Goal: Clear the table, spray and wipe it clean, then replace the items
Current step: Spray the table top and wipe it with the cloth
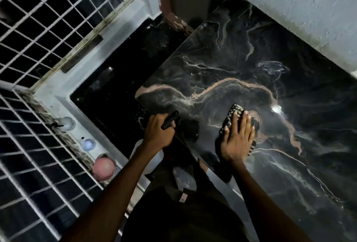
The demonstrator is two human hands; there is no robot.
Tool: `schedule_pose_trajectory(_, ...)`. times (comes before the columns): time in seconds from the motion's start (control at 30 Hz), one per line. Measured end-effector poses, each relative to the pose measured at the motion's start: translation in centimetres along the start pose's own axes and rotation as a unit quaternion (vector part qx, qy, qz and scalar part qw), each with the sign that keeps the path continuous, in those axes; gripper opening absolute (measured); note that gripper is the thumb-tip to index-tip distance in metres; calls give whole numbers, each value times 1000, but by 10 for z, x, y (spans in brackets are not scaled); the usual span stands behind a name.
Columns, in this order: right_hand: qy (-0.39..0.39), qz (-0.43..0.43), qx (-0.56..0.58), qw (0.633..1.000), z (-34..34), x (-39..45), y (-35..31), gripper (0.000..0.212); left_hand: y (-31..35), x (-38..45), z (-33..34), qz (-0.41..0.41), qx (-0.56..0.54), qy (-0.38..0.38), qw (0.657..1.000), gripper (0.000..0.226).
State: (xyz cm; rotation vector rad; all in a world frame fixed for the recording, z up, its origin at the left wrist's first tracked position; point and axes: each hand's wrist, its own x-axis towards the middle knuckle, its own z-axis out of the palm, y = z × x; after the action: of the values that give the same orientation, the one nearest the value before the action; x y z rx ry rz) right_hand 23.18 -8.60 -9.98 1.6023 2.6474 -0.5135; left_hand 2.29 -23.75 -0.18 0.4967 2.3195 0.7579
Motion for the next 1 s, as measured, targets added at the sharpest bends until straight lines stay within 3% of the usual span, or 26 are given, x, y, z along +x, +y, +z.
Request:
schedule_pose_trajectory(0.13,18,90,5,996,12,10,-51,65,-16,24,-31,64,16,11,998,21)
schedule_pose_trajectory(0.33,18,92,-2,996,28,44,-140,65,-46,54,-77,56,-67,18,996,12)
schedule_pose_trajectory(0.4,4,45,-12,999,38,54,-181,66,-58,64,-92,54,-71,33,995,11)
schedule_pose_trajectory(0.5,-17,-100,-19,995,57,47,-231,65,-72,73,-105,66,-53,43,995,12)
schedule_pose_trajectory(0.57,-33,-192,-28,981,66,29,-236,64,-75,78,-111,58,-46,32,997,14)
schedule_pose_trajectory(0.63,-52,-227,-41,972,65,9,-214,66,-77,83,-114,45,-53,21,997,19)
schedule_pose_trajectory(0.73,-62,-159,-56,984,49,-9,-145,63,-81,91,-116,43,-66,4,997,23)
schedule_pose_trajectory(0.83,-41,6,-65,997,21,10,-94,64,-81,96,-114,76,-67,-3,995,21)
schedule_pose_trajectory(0.93,1,158,-37,987,11,60,-125,68,-83,101,-112,88,-67,-6,994,17)
schedule_pose_trajectory(1.0,-5,124,-38,991,19,80,-178,69,-85,103,-111,85,-67,-8,994,16)
